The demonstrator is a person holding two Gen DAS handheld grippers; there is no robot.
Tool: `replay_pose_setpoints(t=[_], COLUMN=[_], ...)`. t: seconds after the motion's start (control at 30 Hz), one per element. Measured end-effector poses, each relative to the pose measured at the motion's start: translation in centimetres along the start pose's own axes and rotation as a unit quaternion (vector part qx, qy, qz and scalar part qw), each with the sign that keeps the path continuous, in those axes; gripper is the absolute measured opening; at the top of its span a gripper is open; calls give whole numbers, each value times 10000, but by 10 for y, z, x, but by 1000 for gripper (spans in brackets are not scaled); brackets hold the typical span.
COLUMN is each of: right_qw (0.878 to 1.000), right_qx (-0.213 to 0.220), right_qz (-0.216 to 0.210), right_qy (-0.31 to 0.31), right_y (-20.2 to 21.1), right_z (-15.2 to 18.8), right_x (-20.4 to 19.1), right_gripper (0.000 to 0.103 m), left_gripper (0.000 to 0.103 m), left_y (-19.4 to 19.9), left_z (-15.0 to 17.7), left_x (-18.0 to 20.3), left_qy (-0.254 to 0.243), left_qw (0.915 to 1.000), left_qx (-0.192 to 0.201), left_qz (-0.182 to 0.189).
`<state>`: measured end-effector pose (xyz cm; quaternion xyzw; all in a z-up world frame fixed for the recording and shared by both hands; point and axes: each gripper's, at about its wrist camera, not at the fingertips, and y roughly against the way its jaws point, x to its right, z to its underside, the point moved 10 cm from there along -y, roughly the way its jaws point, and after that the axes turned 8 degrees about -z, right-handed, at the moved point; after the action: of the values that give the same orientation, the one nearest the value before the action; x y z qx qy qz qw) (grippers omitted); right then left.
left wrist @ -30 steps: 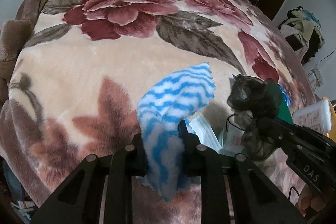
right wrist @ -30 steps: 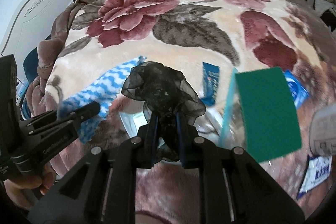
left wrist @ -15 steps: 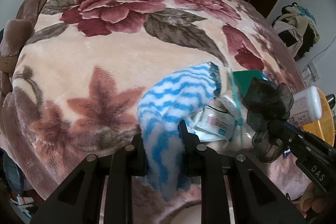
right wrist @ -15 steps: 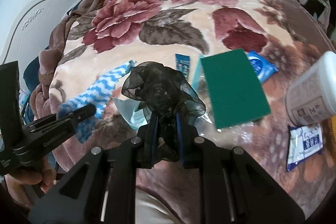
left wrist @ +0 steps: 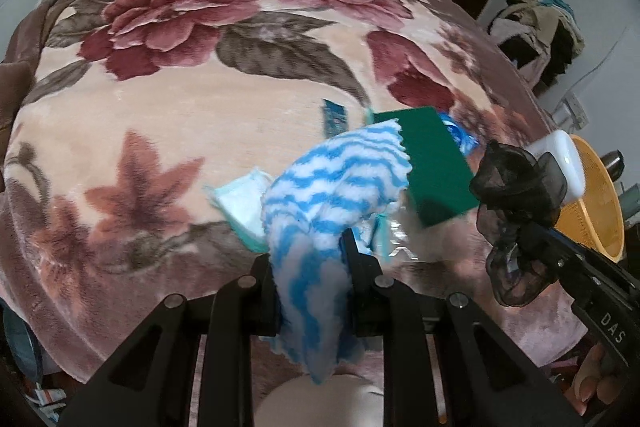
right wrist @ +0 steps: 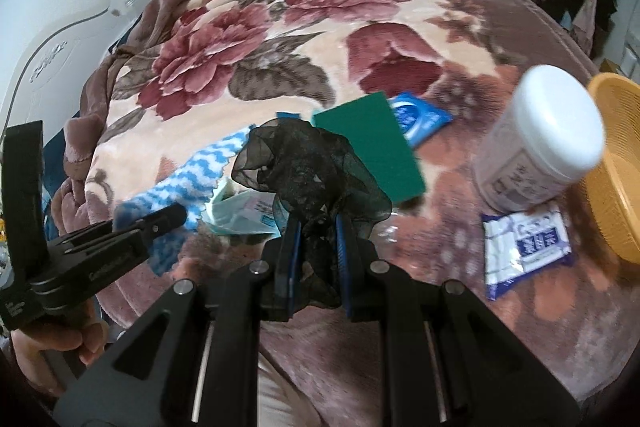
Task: Organize soft objects
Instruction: 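Lift the cloth and scrunchie with both tools and carry them toward the orange basket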
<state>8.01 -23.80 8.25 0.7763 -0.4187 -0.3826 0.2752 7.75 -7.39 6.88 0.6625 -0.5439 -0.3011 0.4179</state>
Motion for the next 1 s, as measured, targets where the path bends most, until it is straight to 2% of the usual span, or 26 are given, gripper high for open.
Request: replay_pose_setpoints(t=[0.27,0.5,0.7,1.0], right_qw=[9993,9995,9996,9987], right_qx=[191,187,205,330], right_qz=[53,37,102,396], right_qy=[-305,-244,-167,-39], right_y=[26,21,15,27], right_z=[5,-11,-38,-76], right_x=[26,22,22,43], right_gripper=[17,17,17,17], left_gripper=[22,23,23,23], left_y=[3,3,7,12], left_z=[1,-8,-34,-76], left_x=[33,42,50,85], left_qy=[-257,-282,-303,-437], left_qw=[9996,9995,9995,9985], left_qx=[19,15,121,322], left_qz=[118,126,50,89])
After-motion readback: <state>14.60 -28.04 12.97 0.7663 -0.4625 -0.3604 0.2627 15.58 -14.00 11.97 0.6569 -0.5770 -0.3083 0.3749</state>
